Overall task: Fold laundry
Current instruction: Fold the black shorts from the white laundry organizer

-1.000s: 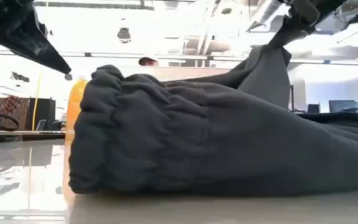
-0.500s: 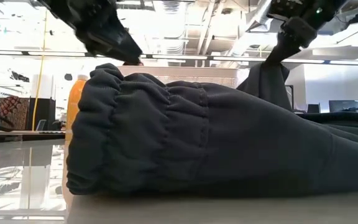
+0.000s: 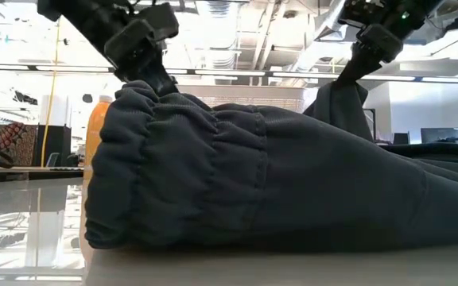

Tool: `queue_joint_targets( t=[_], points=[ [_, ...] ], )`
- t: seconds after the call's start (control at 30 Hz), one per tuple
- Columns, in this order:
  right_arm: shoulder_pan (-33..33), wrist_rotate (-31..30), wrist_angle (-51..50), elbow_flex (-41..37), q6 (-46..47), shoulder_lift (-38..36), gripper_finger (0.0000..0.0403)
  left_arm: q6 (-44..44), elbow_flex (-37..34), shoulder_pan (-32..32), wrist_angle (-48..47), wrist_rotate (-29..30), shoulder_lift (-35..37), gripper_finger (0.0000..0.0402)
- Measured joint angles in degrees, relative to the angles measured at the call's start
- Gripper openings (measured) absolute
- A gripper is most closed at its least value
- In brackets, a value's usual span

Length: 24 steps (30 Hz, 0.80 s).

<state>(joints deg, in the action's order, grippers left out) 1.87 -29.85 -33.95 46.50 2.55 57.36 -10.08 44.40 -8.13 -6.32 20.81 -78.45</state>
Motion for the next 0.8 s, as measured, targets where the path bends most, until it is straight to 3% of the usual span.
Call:
queue_joint_targets(
  t=[0.17,0.4,0.57,0.73,0.8],
  points=[
    [-0.02,0.00,0.15,0.01,0.01,0.00,0.0013,-0.03,0.01,1.33,-0.79,-4.50,-4.66,0.0286],
    [-0.13,0.00,0.15,0.02,0.02,-0.02,0.0013,-1.18,-0.02,1.52,-0.76,2.86,-7.92,0.0264],
    [-0.13,0.00,0.17,0.02,0.02,-0.04,0.0014,-2.62,-0.02,1.46,-0.86,3.67,-7.91,0.0181],
    [-0.13,-0.04,1.27,0.03,-0.01,-0.04,0.0014,-2.63,-0.02,0.78,-1.70,3.70,-7.24,0.0048],
    [-0.13,-0.04,1.34,0.89,-0.69,-0.21,0.0014,-2.63,-0.04,-0.06,-2.10,3.68,-5.34,0.0016]
  ],
)
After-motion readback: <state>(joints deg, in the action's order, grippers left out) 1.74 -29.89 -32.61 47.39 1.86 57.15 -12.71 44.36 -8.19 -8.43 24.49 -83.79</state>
